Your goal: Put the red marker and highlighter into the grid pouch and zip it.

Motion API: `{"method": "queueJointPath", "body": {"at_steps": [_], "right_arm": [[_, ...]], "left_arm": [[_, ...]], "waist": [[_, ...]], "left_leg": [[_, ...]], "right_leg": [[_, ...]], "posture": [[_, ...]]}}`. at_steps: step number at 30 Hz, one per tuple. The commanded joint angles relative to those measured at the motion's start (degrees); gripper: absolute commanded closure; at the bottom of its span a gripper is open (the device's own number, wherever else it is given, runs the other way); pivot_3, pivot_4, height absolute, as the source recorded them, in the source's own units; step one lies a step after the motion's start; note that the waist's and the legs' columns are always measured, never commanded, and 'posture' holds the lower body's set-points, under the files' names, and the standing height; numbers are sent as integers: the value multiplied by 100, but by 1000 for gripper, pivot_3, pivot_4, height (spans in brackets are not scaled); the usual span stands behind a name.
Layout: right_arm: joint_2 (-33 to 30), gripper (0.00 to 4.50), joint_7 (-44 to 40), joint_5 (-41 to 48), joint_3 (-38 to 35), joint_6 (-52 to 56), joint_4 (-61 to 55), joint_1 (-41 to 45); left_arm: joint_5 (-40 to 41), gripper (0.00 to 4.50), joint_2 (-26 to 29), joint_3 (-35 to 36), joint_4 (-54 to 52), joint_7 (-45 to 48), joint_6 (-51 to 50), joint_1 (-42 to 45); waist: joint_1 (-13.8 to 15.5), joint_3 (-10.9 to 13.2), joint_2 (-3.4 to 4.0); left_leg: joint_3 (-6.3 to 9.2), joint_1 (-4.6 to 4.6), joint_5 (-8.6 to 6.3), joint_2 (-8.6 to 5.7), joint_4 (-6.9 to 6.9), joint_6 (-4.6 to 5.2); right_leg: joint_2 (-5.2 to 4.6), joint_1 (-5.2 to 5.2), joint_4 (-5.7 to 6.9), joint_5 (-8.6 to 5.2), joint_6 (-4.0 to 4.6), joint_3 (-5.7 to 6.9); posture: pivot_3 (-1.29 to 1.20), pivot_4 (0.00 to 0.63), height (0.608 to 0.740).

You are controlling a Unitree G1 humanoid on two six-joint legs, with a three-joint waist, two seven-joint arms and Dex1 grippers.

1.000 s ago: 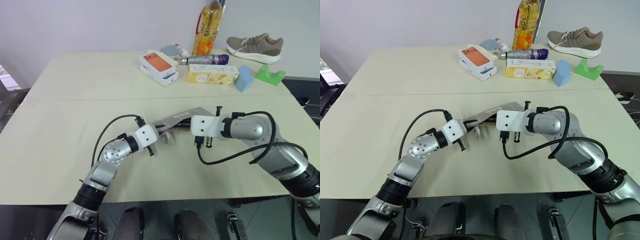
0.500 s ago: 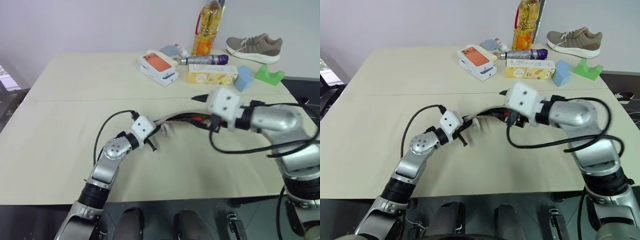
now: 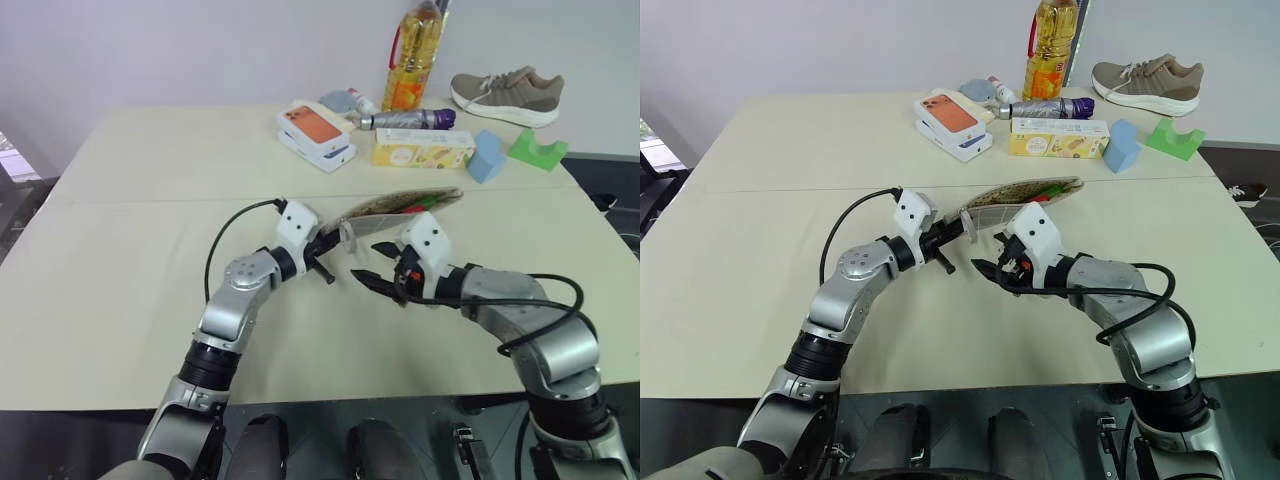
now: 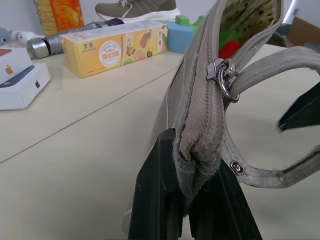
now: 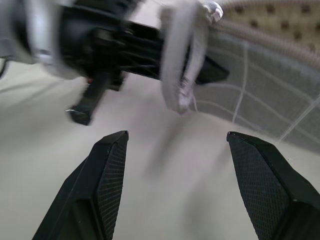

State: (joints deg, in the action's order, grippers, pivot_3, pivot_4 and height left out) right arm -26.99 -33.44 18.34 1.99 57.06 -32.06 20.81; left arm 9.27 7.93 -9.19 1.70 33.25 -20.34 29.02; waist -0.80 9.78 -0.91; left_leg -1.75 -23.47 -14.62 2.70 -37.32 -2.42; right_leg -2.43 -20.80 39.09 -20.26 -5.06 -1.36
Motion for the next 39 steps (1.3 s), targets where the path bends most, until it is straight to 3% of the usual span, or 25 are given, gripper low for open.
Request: {"method": "queueJointPath", "body": {"at_steps": [1,2,5,10,14,24,30,31,34,39], "right_arm": [[358,1247,358,166,-134,89,-1,220],[454,1247,391,234,-131,115,3,257],[563,2096,483,308,-79,143,6,328],[543,4477,502,496,-125,159,-23,364],[147,4477,354,529,-284,70,-12,388],[-1776,4477,27,162,-1539,-690,1257,397],[-2140,4477,-291,197,-1523,-979,1276,-51],[-2162,4219,-384,196,-1441,-1052,1172,-162],[-2228,3084,-736,401,-1380,-1088,935,-458],[-2143,464,-972,468,-1458,-1449,953,-952]], "left_arm": [[21,4500,-19,-77,-224,-3,32,53],[17,4500,-18,-90,-236,-14,29,43],[-9,4500,-11,-126,-257,-49,37,25],[-64,4500,36,-167,-303,-120,72,-54],[-176,4500,192,-138,-260,-135,227,-107],[-416,4500,1244,66,-14,222,1133,-587],[-293,4500,1451,200,-23,299,1283,-766],[-159,4500,1462,252,-85,357,1136,-828],[178,3524,1513,415,-319,485,804,-1000],[719,984,1873,655,-952,847,71,-1558]], "waist": [[1,0,0],[1,0,0],[8,0,0],[3,0,0],[-3,0,0],[-2,0,0],[-7,0,0],[-12,0,0],[-27,0,0],[-9,0,0]], "left_leg": [[0,0,0,-1,0,0],[0,0,0,-1,-1,0],[2,0,0,-1,0,0],[1,0,0,-1,1,0],[1,0,0,-1,1,0],[-1,0,-1,0,13,1],[-3,1,-1,3,18,1],[-3,1,-1,3,17,1],[-7,1,-1,4,16,1],[-4,1,-1,5,17,1]], "right_leg": [[-2,0,0,0,0,0],[-2,1,0,0,0,-1],[-1,1,0,0,0,0],[-1,1,0,0,0,0],[-1,0,0,0,0,0],[-3,-3,-8,-1,1,-2],[-2,-5,-8,-1,1,-5],[-1,-4,-8,-1,1,-5],[-2,-5,-8,-1,1,-8],[-3,-3,-8,-1,1,-5]], "posture": [[0,150,740],[0,150,740],[0,150,740],[0,150,740],[0,150,740],[0,150,740],[0,150,740],[0,150,740],[0,150,740],[0,150,740]]}}
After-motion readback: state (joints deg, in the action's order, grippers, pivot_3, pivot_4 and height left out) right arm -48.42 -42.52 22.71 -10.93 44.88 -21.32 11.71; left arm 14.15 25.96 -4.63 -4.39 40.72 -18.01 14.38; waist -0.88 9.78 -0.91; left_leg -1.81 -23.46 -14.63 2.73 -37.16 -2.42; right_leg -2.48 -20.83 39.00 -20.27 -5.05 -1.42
